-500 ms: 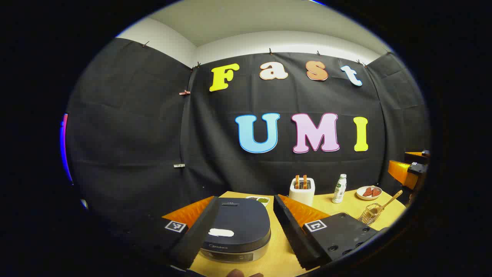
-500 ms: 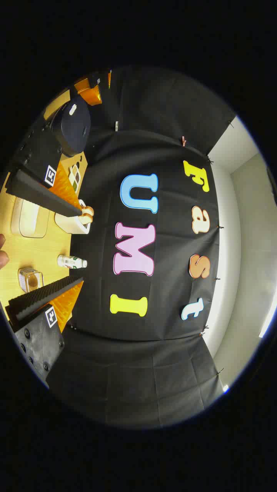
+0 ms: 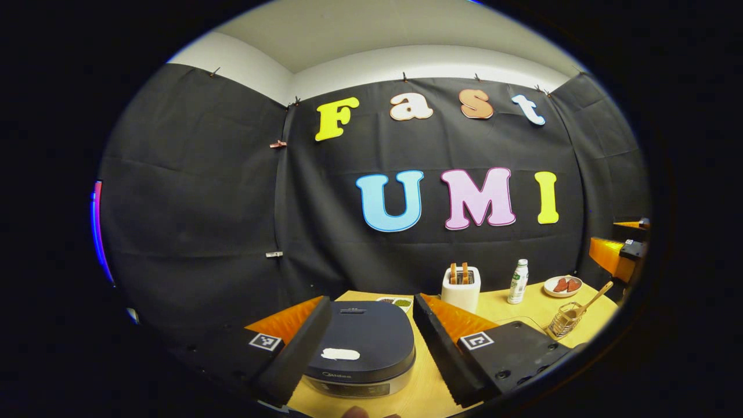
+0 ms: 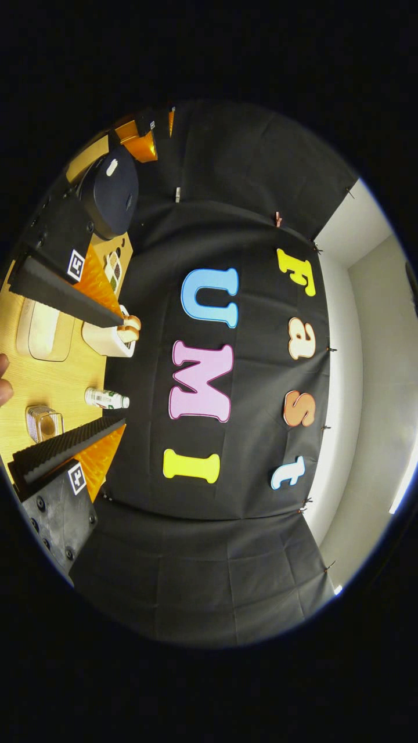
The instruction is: Close the left gripper, press the button to open the rice cooker; take a wooden spoon from the chopstick holder with the right hand, scoop a spoonful of rice and pour it into the rice cooker, then put the wooden spoon back into the chopstick holder.
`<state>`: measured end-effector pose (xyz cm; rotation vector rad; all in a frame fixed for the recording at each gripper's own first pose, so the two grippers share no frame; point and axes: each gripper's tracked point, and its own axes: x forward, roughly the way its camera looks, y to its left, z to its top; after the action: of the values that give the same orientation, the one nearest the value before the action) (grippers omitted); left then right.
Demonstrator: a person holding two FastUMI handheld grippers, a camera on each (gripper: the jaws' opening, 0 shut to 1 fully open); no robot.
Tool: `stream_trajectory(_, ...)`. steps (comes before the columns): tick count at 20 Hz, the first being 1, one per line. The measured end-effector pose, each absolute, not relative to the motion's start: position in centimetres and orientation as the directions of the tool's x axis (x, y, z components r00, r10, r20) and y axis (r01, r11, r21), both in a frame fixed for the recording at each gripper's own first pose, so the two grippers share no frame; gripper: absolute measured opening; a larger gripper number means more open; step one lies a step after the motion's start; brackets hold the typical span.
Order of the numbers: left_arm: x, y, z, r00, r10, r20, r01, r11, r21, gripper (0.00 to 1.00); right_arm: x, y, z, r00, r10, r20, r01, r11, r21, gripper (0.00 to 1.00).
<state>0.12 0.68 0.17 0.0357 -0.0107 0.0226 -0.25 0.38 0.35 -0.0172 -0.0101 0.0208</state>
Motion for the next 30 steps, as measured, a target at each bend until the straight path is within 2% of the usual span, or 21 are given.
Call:
stream_trajectory(9,0.4,1.1,-0.3,1.000,0.030,0.009,-0.030,0.998,0.047,0.95,-0.4,0.3,0.3,1.000,0.022,0.009,-0.021,1.000,-0.023,0.96)
stream_trajectory(13,0.8,2.0,-0.2,0.998,0.065,0.017,-0.066,0.997,0.048,0.87,-0.2,0.5,0.4,1.000,0.021,0.007,-0.021,0.999,-0.025,0.96)
stream_trajectory(15,0.8,2.4,-0.4,0.997,0.081,0.008,-0.082,0.996,0.046,0.81,-0.1,0.6,0.6,1.000,0.024,0.017,-0.024,0.999,-0.023,0.96)
stream_trajectory(16,0.9,2.4,-0.5,0.996,0.085,0.006,-0.085,0.995,0.046,0.72,-0.1,0.7,0.7,0.999,0.026,0.021,-0.026,0.999,-0.023,0.96)
stream_trajectory(17,1.1,2.7,-0.6,0.996,0.091,0.004,-0.091,0.995,0.049,0.69,0.0,0.7,0.8,0.999,0.026,0.024,-0.025,0.999,-0.023,0.96)
stream_trajectory(19,2.0,3.4,-0.9,0.994,0.108,-0.010,-0.107,0.992,0.073,0.58,0.3,0.8,0.6,0.999,0.029,0.023,-0.028,0.999,-0.026,0.96)
stream_trajectory(21,2.4,3.7,-0.9,0.993,0.115,-0.018,-0.113,0.991,0.077,0.44,0.4,0.8,0.4,0.999,0.028,0.016,-0.028,0.999,-0.020,0.96)
stream_trajectory(24,3.6,4.3,-1.9,0.993,0.105,-0.048,-0.102,0.993,0.066,0.18,0.7,1.1,0.4,0.999,0.035,0.011,-0.035,0.999,-0.010,0.96)
stream_trajectory(25,3.8,4.5,-2.3,0.993,0.101,-0.060,-0.097,0.993,0.068,0.19,0.7,1.0,0.5,0.999,0.033,0.014,-0.033,0.999,-0.011,0.96)
stream_trajectory(30,5.3,4.7,-5.1,0.988,0.060,-0.142,-0.053,0.997,0.054,0.09,1.0,1.2,0.1,1.000,0.027,0.006,-0.027,1.000,-0.015,0.96)
